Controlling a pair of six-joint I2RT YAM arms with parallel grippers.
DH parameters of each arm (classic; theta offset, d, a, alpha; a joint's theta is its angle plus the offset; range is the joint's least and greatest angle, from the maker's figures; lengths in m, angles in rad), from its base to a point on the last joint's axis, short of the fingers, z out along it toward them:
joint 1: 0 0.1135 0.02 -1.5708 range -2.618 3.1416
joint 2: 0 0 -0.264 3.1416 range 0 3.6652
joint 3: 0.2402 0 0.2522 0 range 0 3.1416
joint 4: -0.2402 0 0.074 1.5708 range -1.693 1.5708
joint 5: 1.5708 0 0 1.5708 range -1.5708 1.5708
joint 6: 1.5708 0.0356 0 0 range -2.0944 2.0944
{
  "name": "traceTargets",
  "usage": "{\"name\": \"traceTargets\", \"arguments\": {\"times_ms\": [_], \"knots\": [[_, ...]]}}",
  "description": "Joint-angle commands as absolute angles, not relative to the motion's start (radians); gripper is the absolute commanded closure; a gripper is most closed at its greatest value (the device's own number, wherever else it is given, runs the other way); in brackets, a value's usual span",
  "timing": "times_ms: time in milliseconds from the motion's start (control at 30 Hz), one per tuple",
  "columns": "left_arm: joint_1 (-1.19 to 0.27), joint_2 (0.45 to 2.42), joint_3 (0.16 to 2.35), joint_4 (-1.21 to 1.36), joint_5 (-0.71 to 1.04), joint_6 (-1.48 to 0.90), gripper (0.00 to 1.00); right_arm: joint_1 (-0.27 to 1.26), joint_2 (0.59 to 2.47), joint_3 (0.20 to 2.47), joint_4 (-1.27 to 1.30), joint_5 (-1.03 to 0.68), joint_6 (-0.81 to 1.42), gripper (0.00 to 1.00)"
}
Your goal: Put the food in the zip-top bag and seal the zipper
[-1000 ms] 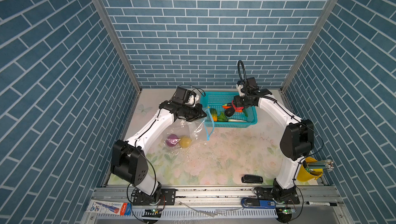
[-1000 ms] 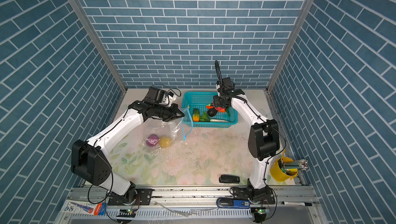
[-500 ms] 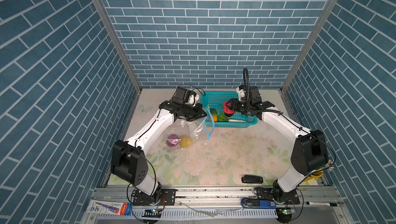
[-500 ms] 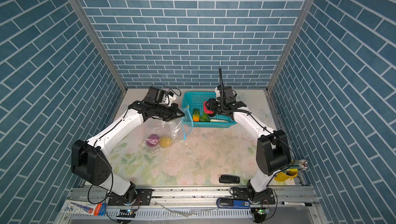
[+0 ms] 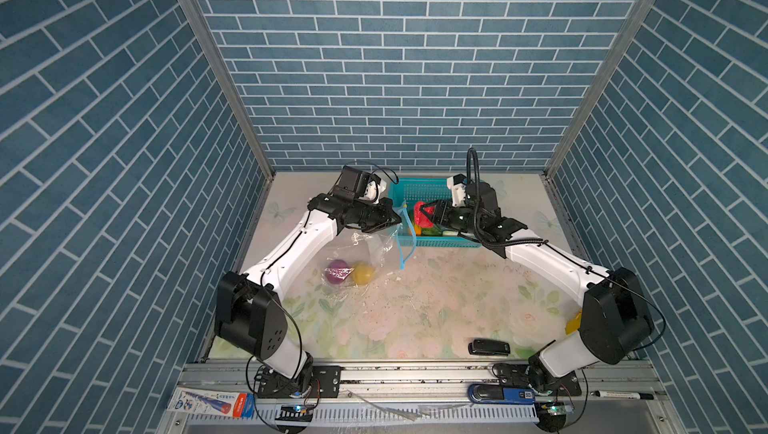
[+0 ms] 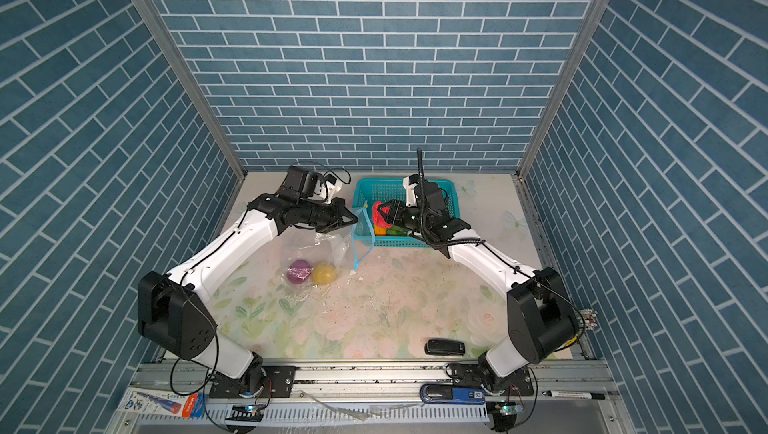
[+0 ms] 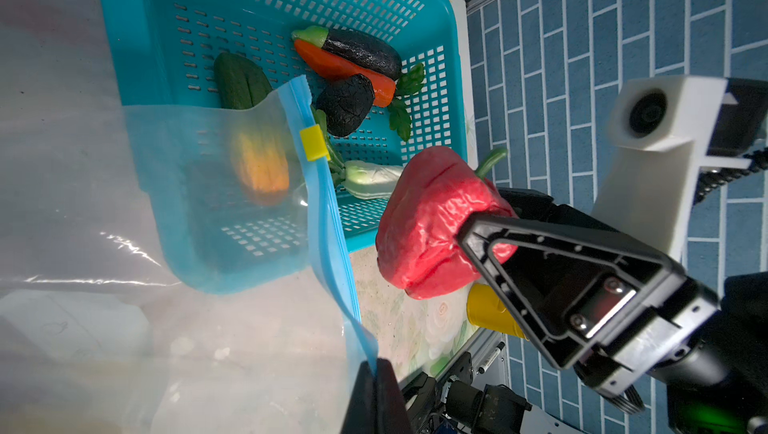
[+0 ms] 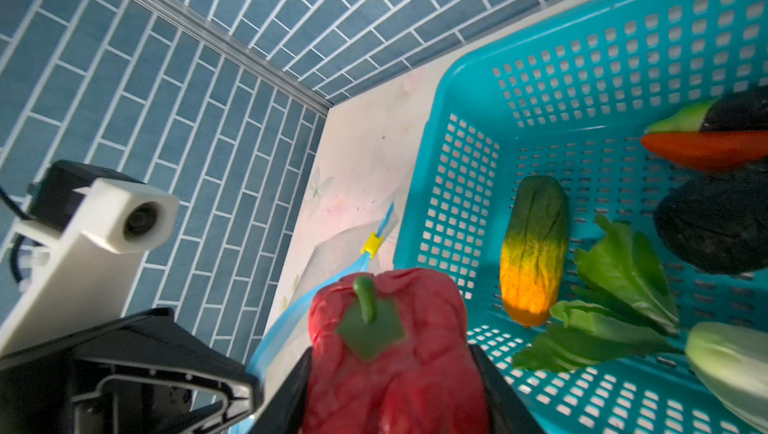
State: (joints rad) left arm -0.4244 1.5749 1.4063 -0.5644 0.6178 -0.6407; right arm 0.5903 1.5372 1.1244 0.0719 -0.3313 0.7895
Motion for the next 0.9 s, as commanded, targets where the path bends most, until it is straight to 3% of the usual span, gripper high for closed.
{"name": "traceTargets", "arguments": {"times_ms": [0, 867], "knots": [[-0.428, 1.571, 1.431, -0.568, 0.611, -0.635, 1.0, 0.614, 1.508, 1.094, 0.129, -0.344, 0.833, 0.69], [-0.429, 1.53, 1.415, -0.571, 0.606, -0.638, 1.0, 0.7, 1.579, 1.105, 0.064, -0.356, 0.796, 0.68]]}}
